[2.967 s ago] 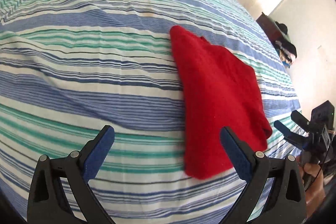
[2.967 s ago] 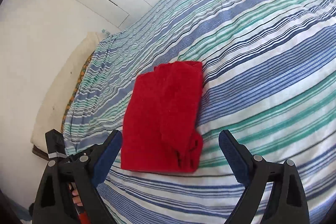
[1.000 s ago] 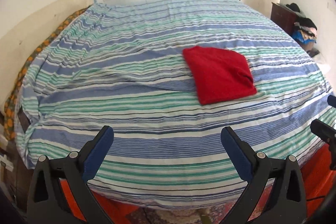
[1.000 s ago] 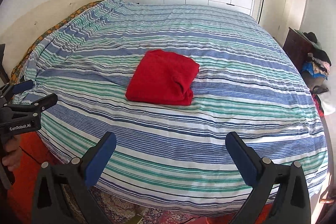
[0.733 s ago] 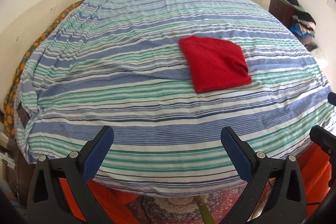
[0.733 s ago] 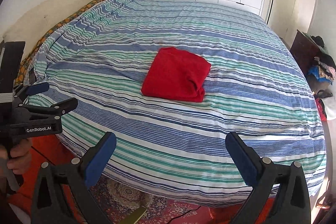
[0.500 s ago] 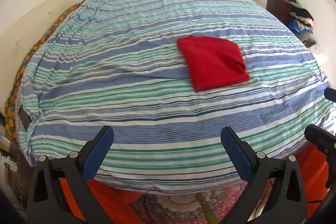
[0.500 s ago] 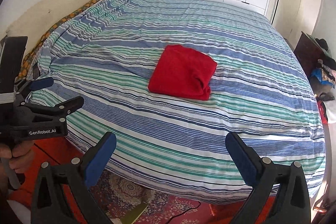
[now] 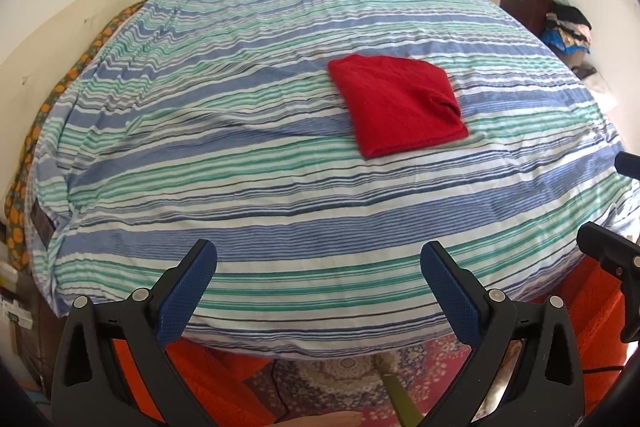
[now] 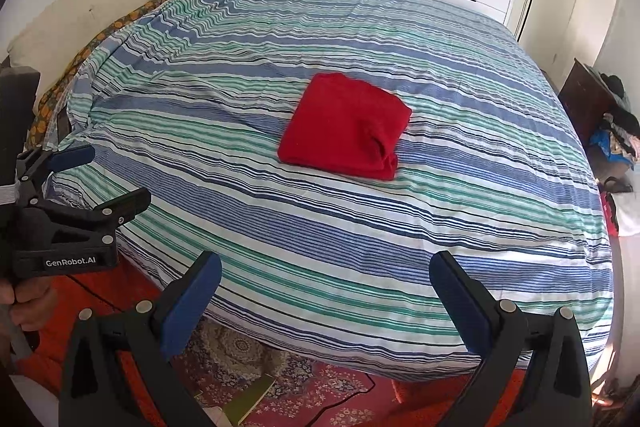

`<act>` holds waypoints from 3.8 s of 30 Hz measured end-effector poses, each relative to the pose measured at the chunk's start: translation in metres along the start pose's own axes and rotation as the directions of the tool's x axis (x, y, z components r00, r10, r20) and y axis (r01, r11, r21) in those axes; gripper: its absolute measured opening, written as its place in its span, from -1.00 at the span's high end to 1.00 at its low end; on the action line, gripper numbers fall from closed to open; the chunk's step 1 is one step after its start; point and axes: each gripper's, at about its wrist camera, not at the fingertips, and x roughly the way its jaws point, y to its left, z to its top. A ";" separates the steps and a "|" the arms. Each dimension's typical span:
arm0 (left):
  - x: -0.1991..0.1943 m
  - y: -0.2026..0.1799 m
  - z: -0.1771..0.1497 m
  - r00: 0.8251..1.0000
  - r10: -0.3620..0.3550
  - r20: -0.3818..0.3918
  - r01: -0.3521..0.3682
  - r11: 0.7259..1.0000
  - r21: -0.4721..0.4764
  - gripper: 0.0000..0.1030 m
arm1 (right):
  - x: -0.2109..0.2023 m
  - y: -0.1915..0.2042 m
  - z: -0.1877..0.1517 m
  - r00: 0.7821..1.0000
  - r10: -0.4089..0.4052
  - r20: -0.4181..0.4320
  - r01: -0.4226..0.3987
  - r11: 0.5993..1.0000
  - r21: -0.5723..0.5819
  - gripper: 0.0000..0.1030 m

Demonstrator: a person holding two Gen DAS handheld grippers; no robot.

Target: Fold small clothes

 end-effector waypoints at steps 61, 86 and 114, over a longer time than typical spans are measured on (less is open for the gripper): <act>-0.025 -0.004 -0.015 0.998 -0.050 -0.035 0.051 0.998 0.039 -0.98 | -0.037 0.026 0.013 0.999 0.045 -0.022 -0.046 0.998 -0.045 -0.99; -0.030 -0.004 -0.009 1.000 -0.013 -0.024 0.014 0.998 0.060 -0.98 | -0.029 0.014 0.010 0.999 0.019 -0.036 -0.020 1.000 -0.014 -0.99; -0.029 -0.002 -0.011 0.999 0.045 -0.018 -0.043 0.996 0.075 -0.98 | -0.031 0.005 0.006 0.999 -0.002 -0.036 0.002 1.000 -0.008 -0.99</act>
